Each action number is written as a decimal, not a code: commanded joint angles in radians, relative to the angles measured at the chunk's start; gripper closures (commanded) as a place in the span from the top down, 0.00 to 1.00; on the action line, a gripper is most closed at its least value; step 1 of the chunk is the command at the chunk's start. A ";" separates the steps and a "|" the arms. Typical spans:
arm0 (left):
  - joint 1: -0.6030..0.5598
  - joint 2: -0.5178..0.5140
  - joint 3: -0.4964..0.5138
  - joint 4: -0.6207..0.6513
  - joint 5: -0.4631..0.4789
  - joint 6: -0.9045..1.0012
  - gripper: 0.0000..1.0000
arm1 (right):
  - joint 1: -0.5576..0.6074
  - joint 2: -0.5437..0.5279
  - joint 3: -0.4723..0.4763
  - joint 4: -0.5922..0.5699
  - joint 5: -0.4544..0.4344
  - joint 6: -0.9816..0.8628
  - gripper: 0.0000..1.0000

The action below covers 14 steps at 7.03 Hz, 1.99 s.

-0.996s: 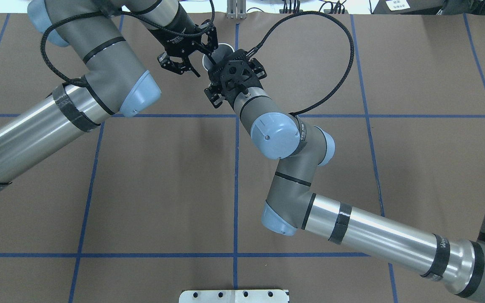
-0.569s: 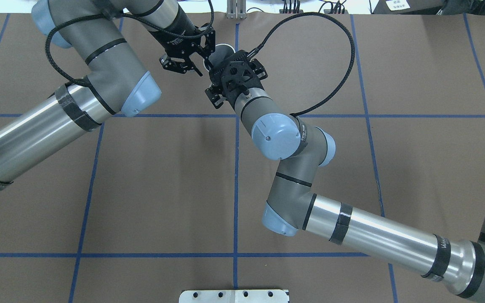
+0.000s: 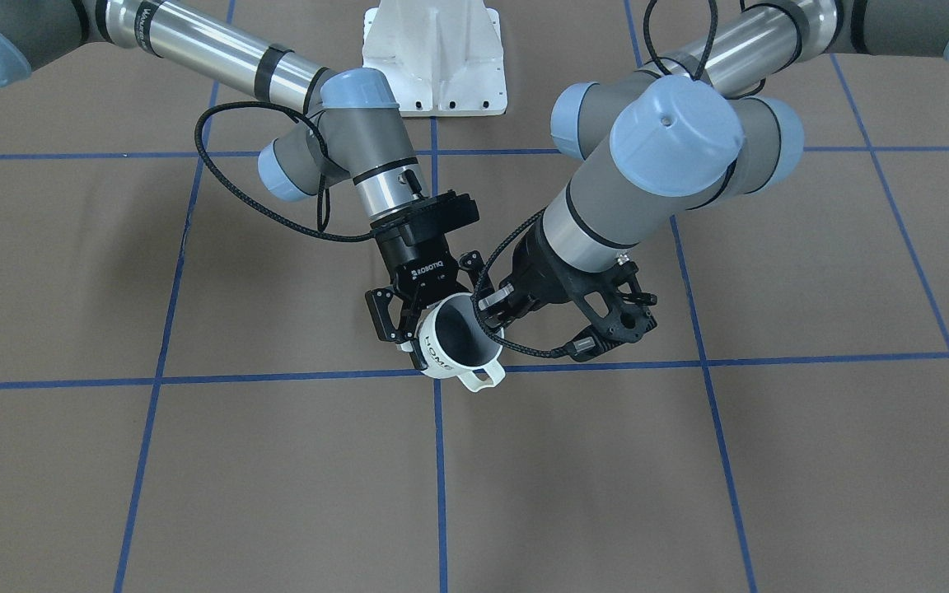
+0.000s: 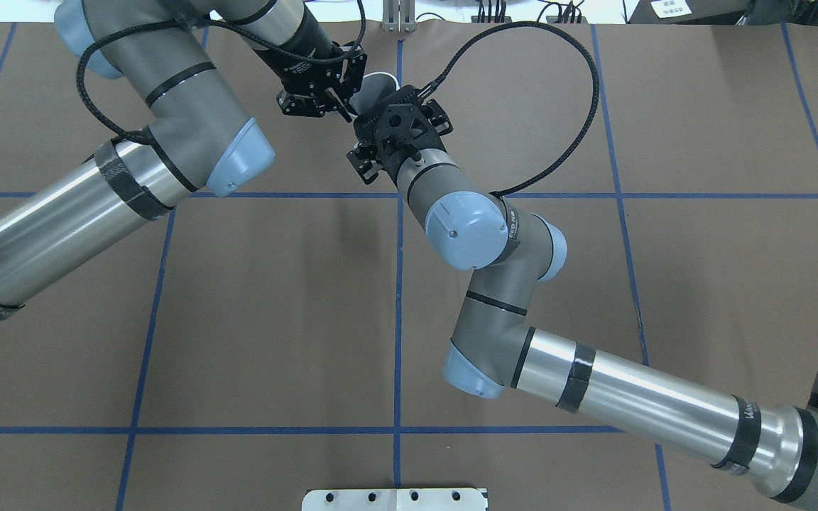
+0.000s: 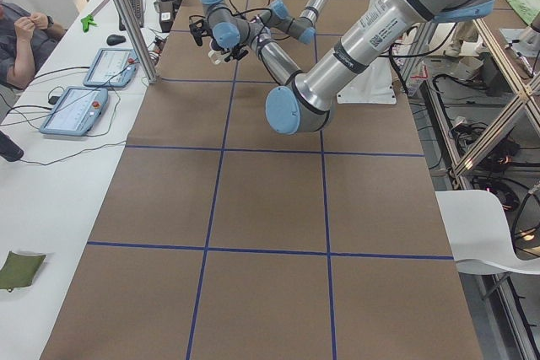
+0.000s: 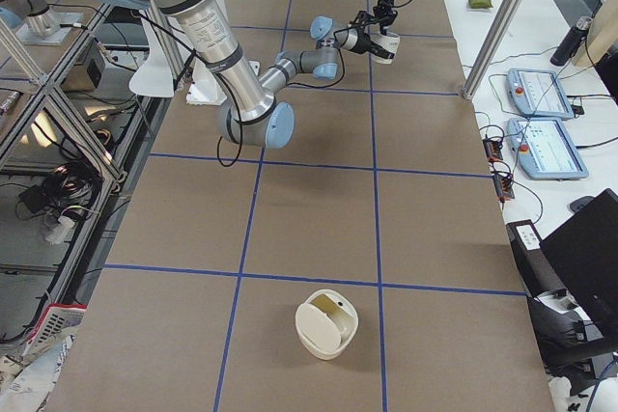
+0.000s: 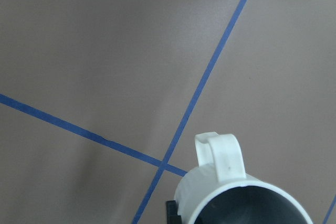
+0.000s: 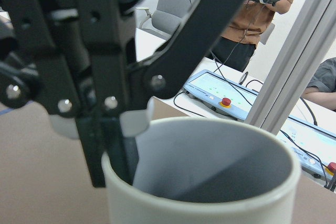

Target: Left arm hands cup to right arm to dump lemon

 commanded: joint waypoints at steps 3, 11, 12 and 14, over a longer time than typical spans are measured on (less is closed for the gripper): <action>0.001 0.000 0.003 0.001 0.000 0.002 0.00 | 0.000 -0.024 0.021 0.004 0.001 -0.005 0.99; 0.000 0.003 0.004 0.000 0.004 0.002 0.00 | -0.068 -0.194 0.291 0.004 0.003 -0.014 0.99; -0.002 0.006 0.004 0.001 0.004 0.003 0.00 | -0.066 -0.209 0.331 0.005 0.006 -0.012 0.99; -0.006 0.011 0.004 0.009 0.007 0.054 0.00 | -0.031 -0.214 0.353 -0.100 0.018 0.027 0.99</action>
